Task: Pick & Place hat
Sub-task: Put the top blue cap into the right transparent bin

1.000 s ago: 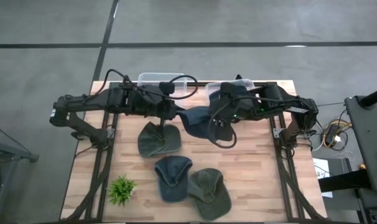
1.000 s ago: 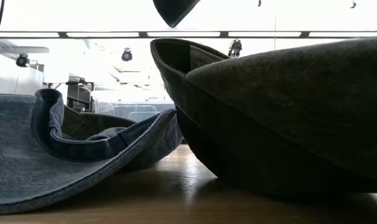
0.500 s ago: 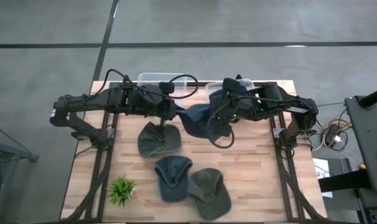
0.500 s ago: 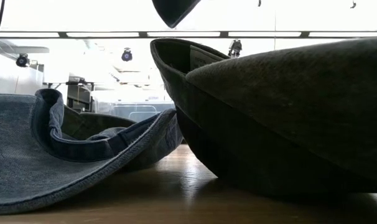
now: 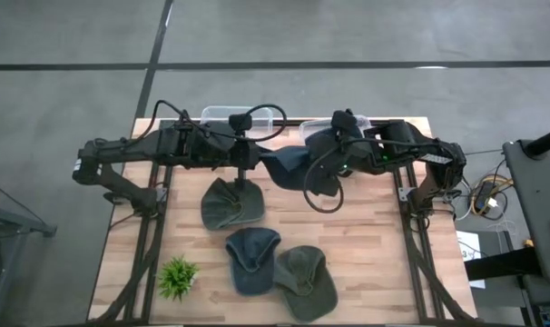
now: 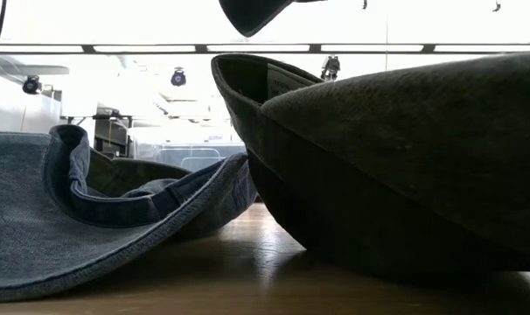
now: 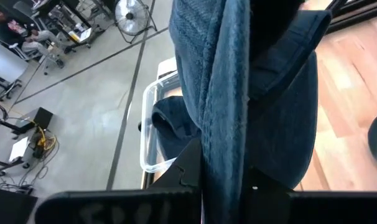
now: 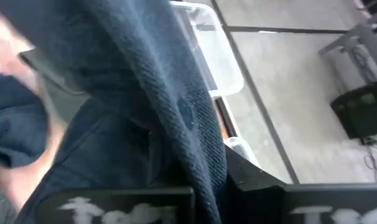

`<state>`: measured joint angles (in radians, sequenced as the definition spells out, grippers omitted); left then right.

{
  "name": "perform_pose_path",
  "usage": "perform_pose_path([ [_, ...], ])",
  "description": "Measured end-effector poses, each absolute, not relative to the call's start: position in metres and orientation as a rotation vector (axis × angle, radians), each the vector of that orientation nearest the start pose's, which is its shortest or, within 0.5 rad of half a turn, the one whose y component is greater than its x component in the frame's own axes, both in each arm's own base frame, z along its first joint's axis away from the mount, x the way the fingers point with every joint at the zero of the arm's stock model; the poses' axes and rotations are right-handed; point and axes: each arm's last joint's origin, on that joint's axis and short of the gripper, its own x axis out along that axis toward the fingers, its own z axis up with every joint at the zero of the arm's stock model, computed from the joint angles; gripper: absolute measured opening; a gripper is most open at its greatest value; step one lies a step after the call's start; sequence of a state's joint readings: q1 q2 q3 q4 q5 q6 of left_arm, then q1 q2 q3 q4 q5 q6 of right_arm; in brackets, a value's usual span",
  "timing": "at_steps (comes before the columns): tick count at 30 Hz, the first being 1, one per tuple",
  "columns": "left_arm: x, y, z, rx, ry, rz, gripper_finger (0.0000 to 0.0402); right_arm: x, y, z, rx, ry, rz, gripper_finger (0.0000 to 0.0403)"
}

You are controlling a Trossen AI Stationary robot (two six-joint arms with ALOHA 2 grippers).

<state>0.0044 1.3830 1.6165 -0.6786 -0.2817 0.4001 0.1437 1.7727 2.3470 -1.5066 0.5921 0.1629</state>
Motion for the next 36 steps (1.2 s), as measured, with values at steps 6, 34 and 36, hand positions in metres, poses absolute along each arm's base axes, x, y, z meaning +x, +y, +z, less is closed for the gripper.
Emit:
perform_pose_path([
  [6, 0.281, 0.009, 0.437, 0.422, 0.493, 0.197, 0.0026, 0.292, 0.023, 0.478, -0.172, 0.81, -0.514, 0.0008],
  [34, 0.206, 0.017, 0.448, 0.183, 0.604, 0.586, 0.0151, 0.251, -0.091, 0.49, 0.227, 0.836, -0.646, 0.0008],
  [36, 0.202, 0.017, 0.448, 0.165, 0.608, 0.586, 0.0151, 0.245, -0.102, 0.49, 0.301, 0.824, -0.659, 0.0008],
])
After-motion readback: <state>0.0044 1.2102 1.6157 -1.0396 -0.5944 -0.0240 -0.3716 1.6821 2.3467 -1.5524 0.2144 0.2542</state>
